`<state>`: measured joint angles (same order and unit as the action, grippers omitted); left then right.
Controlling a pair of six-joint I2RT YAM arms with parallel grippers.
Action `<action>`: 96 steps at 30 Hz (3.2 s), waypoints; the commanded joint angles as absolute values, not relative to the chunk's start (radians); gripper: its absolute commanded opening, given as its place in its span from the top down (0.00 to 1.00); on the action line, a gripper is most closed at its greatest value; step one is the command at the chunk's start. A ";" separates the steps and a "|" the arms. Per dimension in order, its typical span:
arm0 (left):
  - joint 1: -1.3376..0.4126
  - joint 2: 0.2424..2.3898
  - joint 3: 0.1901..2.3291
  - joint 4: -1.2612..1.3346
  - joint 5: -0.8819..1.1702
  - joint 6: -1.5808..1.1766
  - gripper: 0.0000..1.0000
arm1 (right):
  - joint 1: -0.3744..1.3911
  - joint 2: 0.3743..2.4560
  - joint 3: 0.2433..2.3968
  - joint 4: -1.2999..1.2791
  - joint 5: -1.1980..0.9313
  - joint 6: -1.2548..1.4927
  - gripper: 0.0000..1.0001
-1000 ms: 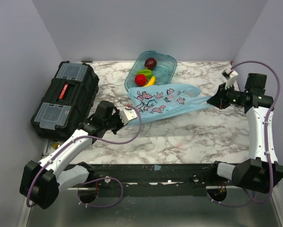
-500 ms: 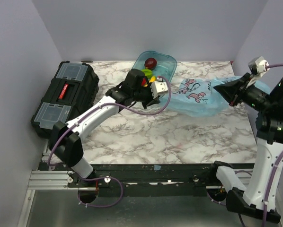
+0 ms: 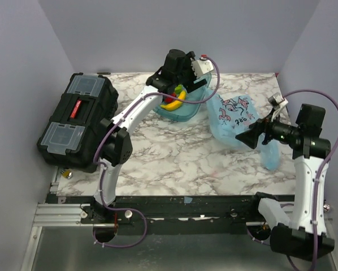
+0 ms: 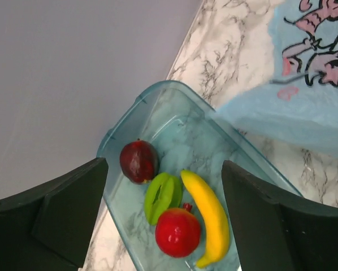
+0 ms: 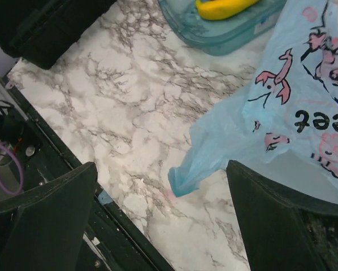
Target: Place the fake fruits into the plastic bag and tie a complex knot
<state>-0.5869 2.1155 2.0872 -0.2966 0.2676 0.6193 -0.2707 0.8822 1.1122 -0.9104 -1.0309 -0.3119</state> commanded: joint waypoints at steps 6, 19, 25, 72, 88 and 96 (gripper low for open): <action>-0.472 1.787 1.763 -0.352 0.408 0.227 0.02 | -0.276 1.232 1.373 -0.985 -0.796 -0.316 0.00; -0.738 1.806 1.492 -0.290 0.489 -0.145 0.02 | -0.311 1.512 1.246 -0.736 -0.225 -0.382 0.03; -0.802 2.022 1.699 -0.366 0.345 -0.143 0.02 | -0.336 1.596 1.254 -0.684 -0.204 -0.367 0.03; -0.647 2.042 1.878 -0.442 0.751 -0.314 1.00 | -0.625 1.648 1.272 -0.930 -0.493 -0.707 0.79; -0.650 2.137 1.939 -0.454 0.949 -0.386 1.00 | -0.249 0.967 0.915 -0.628 -0.775 -0.870 0.00; -0.650 2.116 1.909 -0.467 0.963 -0.369 1.00 | -0.200 1.090 0.850 -0.481 -0.727 -0.956 0.14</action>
<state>-0.6483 2.1304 1.9083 -0.4610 0.9123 -0.3702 -0.2066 1.0416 0.8700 -0.6155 -0.7479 -0.8948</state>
